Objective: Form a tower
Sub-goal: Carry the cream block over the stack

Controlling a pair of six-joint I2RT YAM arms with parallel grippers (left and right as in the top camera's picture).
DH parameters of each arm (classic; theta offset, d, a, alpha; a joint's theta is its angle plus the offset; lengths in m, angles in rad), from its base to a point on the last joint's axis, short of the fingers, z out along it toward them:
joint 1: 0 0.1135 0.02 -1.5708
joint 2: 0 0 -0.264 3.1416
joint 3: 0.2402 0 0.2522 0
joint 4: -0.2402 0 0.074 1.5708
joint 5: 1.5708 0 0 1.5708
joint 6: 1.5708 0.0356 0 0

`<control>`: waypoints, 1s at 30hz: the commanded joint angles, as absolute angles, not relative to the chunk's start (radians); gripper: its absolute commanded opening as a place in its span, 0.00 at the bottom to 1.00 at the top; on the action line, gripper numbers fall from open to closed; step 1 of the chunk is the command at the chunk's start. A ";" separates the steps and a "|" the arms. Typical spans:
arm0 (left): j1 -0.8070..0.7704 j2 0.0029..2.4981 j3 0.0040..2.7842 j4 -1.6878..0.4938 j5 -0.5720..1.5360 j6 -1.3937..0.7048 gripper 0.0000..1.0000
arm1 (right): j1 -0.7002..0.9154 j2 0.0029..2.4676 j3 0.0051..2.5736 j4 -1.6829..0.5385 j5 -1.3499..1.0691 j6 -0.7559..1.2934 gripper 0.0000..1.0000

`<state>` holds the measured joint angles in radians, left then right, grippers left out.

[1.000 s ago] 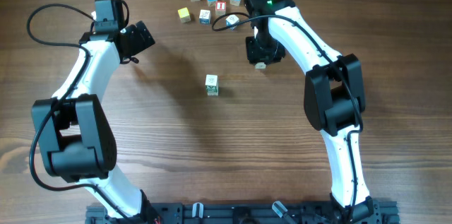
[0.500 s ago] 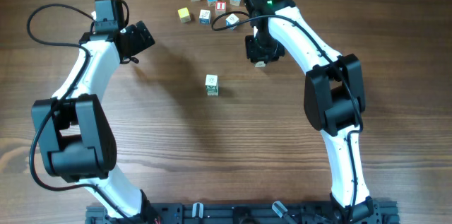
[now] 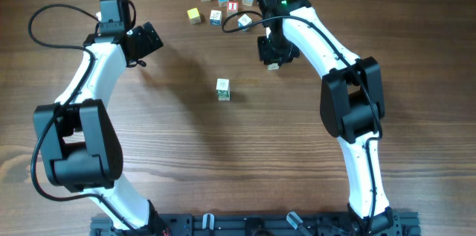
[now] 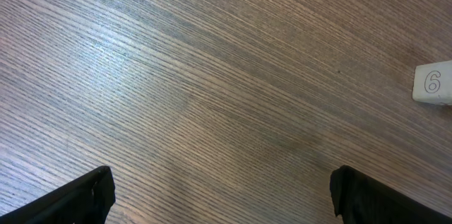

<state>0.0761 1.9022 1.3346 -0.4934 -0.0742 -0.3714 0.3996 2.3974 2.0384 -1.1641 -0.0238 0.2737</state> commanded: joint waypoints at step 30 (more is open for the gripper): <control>0.078 1.911 1.345 -0.494 -0.080 -0.366 1.00 | 0.822 2.154 2.062 -1.273 0.169 1.077 0.17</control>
